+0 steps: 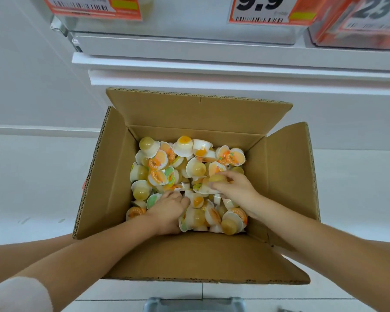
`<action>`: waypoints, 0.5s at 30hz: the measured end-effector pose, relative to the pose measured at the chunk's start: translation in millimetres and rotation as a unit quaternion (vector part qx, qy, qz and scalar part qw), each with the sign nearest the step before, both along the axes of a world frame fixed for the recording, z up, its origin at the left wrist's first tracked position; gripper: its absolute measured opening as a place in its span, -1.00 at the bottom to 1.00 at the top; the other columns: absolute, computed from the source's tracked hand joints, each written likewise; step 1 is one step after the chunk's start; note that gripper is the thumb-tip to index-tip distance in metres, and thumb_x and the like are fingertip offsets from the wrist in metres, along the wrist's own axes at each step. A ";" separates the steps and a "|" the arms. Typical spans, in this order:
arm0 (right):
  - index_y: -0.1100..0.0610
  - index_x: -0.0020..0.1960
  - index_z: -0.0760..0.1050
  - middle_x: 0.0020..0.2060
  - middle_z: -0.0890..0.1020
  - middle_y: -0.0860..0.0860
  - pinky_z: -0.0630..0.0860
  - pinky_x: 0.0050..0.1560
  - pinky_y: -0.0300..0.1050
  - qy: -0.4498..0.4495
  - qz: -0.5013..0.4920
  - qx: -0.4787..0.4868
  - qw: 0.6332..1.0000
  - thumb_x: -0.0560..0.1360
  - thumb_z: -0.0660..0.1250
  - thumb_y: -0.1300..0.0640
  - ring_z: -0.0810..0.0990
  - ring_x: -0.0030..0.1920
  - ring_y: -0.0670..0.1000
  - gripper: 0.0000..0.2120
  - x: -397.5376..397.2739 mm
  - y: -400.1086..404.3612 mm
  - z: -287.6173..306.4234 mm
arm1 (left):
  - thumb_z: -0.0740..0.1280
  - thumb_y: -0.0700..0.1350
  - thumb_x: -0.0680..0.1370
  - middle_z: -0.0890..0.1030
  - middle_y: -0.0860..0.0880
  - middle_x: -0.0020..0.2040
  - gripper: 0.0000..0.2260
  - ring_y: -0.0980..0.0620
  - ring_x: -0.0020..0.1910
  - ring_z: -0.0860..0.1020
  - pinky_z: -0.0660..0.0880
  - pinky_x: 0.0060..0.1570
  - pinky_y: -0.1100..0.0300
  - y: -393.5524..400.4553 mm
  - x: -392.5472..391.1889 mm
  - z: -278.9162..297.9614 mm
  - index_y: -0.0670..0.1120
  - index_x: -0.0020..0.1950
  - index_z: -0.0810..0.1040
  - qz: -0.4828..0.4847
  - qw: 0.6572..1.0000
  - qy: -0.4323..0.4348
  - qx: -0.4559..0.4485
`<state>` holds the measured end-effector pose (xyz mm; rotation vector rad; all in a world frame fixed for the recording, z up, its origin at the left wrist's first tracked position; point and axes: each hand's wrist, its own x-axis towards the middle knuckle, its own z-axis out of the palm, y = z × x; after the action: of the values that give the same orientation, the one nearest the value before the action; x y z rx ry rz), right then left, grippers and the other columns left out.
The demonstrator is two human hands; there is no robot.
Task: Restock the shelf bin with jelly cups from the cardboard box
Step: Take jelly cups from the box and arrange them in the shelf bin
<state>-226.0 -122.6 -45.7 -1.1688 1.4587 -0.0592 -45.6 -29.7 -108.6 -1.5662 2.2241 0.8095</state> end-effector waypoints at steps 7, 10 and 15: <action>0.08 0.23 0.48 0.20 0.53 0.09 0.53 0.18 0.15 -0.142 -0.132 0.193 0.962 0.44 0.44 -0.05 0.62 0.08 0.10 -0.58 -4.3 -21.4 83.5 | 0.57 -0.12 0.28 0.41 0.02 0.10 -0.44 0.06 0.09 0.41 0.37 -0.05 0.31 -32.2 27.2 131.9 -0.03 0.18 0.39 0.226 0.949 0.217 -0.045; 0.11 0.16 0.52 0.11 0.56 0.11 0.52 0.17 0.15 -0.226 -0.130 0.201 0.944 0.45 0.40 -0.03 0.63 0.03 0.13 -0.66 -7.2 -26.5 140.8 | 0.59 -0.16 0.24 0.53 0.06 0.03 -0.48 0.11 0.00 0.50 0.47 -0.07 0.28 -44.1 38.9 207.8 0.07 0.06 0.40 0.240 0.926 0.280 -0.076; 0.15 0.13 0.53 0.08 0.60 0.15 0.61 0.02 0.07 -0.333 -0.122 0.129 0.926 0.37 0.39 0.03 0.63 0.04 0.18 -0.64 -8.6 -32.5 231.5 | 0.60 -0.27 0.24 0.59 0.09 -0.01 -0.44 0.16 -0.08 0.57 0.55 -0.12 0.27 -46.2 38.7 301.3 0.02 0.07 0.40 0.281 0.863 0.379 -0.180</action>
<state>-234.5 -155.1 185.8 -0.6469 0.9532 -0.3880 -6.9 -75.9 192.7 -2.4850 2.5432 1.4396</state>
